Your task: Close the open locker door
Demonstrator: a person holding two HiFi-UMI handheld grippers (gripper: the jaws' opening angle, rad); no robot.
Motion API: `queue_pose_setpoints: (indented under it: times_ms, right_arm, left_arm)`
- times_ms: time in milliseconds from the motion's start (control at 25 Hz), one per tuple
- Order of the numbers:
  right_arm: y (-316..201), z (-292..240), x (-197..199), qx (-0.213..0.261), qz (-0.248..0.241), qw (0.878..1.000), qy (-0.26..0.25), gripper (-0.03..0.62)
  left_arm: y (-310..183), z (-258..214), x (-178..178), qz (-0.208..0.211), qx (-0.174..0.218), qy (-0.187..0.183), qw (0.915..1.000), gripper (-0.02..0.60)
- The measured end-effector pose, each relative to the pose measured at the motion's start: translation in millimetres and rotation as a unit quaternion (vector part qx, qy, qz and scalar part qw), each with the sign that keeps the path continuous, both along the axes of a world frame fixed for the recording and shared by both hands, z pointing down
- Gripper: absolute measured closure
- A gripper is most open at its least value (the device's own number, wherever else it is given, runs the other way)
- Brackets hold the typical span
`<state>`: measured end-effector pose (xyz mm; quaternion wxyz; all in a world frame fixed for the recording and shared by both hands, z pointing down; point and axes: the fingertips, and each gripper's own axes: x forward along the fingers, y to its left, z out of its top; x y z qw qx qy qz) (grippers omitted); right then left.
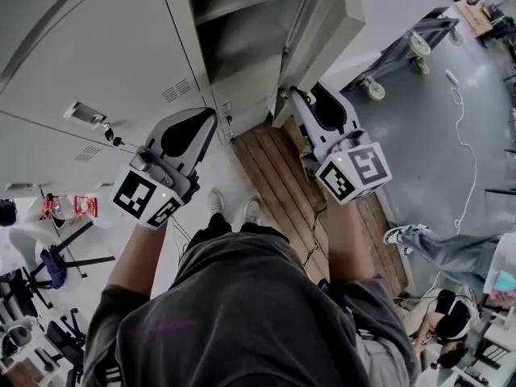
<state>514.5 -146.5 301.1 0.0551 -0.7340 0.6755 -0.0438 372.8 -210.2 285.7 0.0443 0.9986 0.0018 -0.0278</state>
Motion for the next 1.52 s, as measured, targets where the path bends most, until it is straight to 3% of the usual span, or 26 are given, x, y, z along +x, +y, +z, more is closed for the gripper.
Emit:
queue_pose_setpoints:
  times_ms: [720,1520]
  right_arm:
    - [-96.8,10.6,-41.6,-0.003,-0.057,0.998,-0.009,0.447]
    - [-160.9,25.1,-49.0,-0.009,-0.104,0.995,-0.009,0.457]
  left_arm:
    - [-76.2,14.9,-53.5,-0.058,-0.012,0.000,0.9982,0.566]
    - [-112.4,21.8,-70.4,-0.106,-0.012,-0.005,0.9942,0.566]
